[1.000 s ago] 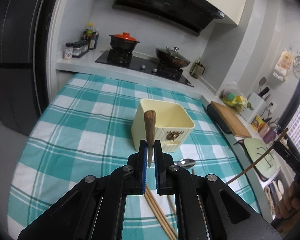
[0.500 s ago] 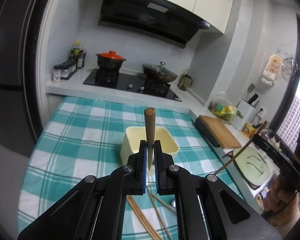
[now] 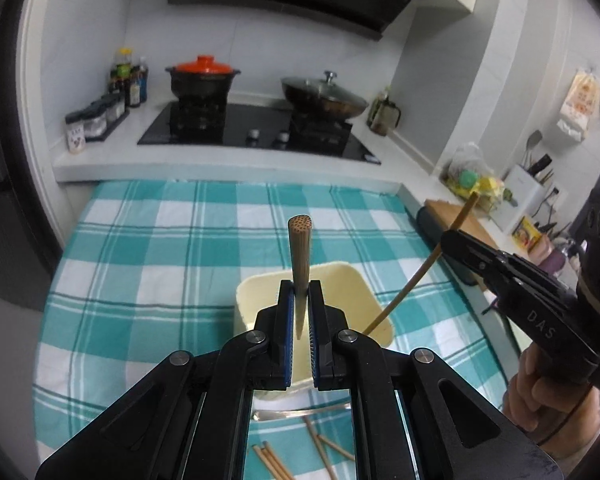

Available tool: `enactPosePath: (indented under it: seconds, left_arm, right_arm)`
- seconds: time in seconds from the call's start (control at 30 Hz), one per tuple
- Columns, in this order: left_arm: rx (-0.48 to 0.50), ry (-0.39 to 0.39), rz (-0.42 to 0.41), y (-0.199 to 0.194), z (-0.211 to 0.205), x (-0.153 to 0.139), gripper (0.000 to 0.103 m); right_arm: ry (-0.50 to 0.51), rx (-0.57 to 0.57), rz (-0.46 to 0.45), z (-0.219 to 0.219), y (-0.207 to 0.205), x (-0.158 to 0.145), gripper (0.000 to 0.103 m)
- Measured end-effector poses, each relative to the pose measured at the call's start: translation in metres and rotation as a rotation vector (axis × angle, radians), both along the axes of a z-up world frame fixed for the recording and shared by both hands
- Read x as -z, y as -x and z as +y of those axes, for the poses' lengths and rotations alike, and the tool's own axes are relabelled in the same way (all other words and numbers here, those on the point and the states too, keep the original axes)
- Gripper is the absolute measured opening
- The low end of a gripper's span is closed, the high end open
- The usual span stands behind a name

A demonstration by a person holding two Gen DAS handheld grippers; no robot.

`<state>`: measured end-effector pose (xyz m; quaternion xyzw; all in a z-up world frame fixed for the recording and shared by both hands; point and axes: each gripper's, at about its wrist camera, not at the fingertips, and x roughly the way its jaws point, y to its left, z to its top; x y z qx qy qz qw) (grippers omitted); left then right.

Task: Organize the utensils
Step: 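Lower both chopsticks into the cream holder and open both tools, then move the right tool over the steel spoon while the left approaches the chopsticks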

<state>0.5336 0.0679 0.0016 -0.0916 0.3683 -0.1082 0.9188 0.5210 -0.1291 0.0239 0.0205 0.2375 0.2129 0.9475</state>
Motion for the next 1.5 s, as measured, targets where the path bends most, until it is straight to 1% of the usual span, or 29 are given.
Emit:
enactPosePath:
  seconds: [0.1, 0.17, 0.23, 0.33, 0.4, 0.43, 0.47, 0.5, 0.53, 0.57, 0.6, 0.67, 0.7, 0.73, 0.77, 0.83, 0.9, 0.97, 1.03, 1.1, 1.17, 1.23, 1.3, 1.4, 1.5]
  left_arm:
    - [0.015, -0.026, 0.085, -0.025, -0.005, 0.027, 0.005]
    - [0.020, -0.046, 0.121, -0.037, -0.008, 0.039, 0.005]
    - [0.018, -0.066, 0.138, -0.047, -0.011, 0.046, 0.005]
    - [0.013, -0.085, 0.155, -0.059, -0.016, 0.051, 0.006]
    - [-0.010, -0.085, 0.164, -0.065, -0.016, 0.052, 0.024]
    - [-0.022, -0.074, 0.164, -0.066, -0.014, 0.051, 0.044]
    - [-0.038, -0.060, 0.150, -0.064, -0.012, 0.048, 0.056]
    - [-0.051, -0.047, 0.131, -0.060, -0.008, 0.044, 0.059]
    - [-0.053, -0.037, 0.114, -0.054, -0.004, 0.038, 0.063]
    - [-0.050, -0.034, 0.101, -0.046, -0.001, 0.033, 0.064]
    - [-0.046, -0.036, 0.086, -0.035, 0.003, 0.027, 0.066]
    - [-0.050, -0.053, 0.043, -0.008, 0.012, 0.016, 0.077]
    - [-0.056, -0.068, 0.019, 0.010, 0.018, 0.013, 0.086]
    - [-0.058, -0.083, -0.005, 0.029, 0.024, 0.012, 0.093]
    - [-0.057, -0.100, -0.025, 0.049, 0.029, 0.014, 0.098]
    - [-0.047, -0.143, -0.034, 0.090, 0.039, 0.027, 0.099]
    - [-0.050, -0.183, -0.005, 0.128, 0.046, 0.052, 0.099]
    - [-0.083, -0.215, 0.034, 0.164, 0.052, 0.084, 0.099]
    - [-0.107, -0.238, 0.068, 0.198, 0.050, 0.114, 0.099]
    - [-0.113, -0.214, 0.095, 0.229, 0.044, 0.137, 0.099]
    - [-0.116, -0.164, 0.113, 0.253, 0.037, 0.152, 0.099]
    - [-0.122, -0.129, 0.117, 0.269, 0.027, 0.160, 0.099]
    - [-0.121, -0.121, 0.114, 0.276, 0.016, 0.164, 0.099]
    - [-0.079, -0.133, 0.133, 0.279, 0.001, 0.168, 0.099]
    - [-0.072, -0.162, 0.118, 0.283, -0.007, 0.166, 0.099]
  right_arm:
    - [0.015, 0.002, 0.151, 0.009, -0.036, 0.035, 0.006]
    - [0.026, 0.006, 0.236, 0.012, -0.055, 0.056, 0.006]
    - [0.028, 0.017, 0.287, 0.013, -0.070, 0.072, 0.006]
    - [0.035, 0.036, 0.312, 0.011, -0.086, 0.086, 0.007]
    - [0.044, 0.034, 0.327, 0.012, -0.095, 0.091, 0.009]
    - [0.052, 0.039, 0.328, 0.014, -0.097, 0.092, 0.009]
    - [0.062, 0.044, 0.329, 0.015, -0.100, 0.093, 0.011]
    - [0.063, 0.043, 0.327, 0.016, -0.100, 0.092, 0.024]
    - [0.057, 0.042, 0.321, 0.015, -0.099, 0.090, 0.031]
    - [0.049, 0.047, 0.307, 0.012, -0.096, 0.086, 0.042]
    - [0.043, 0.050, 0.285, 0.009, -0.090, 0.080, 0.043]
    - [0.051, 0.043, 0.251, 0.001, -0.071, 0.068, 0.043]
    - [0.048, 0.034, 0.240, -0.005, -0.059, 0.063, 0.043]
    - [0.040, 0.027, 0.234, -0.013, -0.044, 0.058, 0.043]
    - [0.031, 0.017, 0.236, -0.021, -0.028, 0.055, 0.043]
    - [0.013, -0.010, 0.244, -0.041, 0.011, 0.056, 0.043]
    - [0.017, -0.023, 0.248, -0.060, 0.053, 0.065, 0.043]
    - [0.054, -0.004, 0.256, -0.076, 0.096, 0.085, 0.043]
    - [0.095, 0.027, 0.256, -0.088, 0.140, 0.112, 0.043]
    - [0.107, 0.054, 0.278, -0.097, 0.176, 0.139, 0.043]
    - [0.090, 0.082, 0.316, -0.104, 0.203, 0.163, 0.043]
    - [0.095, 0.116, 0.333, -0.109, 0.222, 0.183, 0.043]
    - [0.120, 0.141, 0.348, -0.110, 0.229, 0.196, 0.042]
    - [0.098, 0.127, 0.381, -0.112, 0.228, 0.207, 0.042]
    - [0.078, 0.084, 0.436, -0.108, 0.217, 0.216, 0.042]
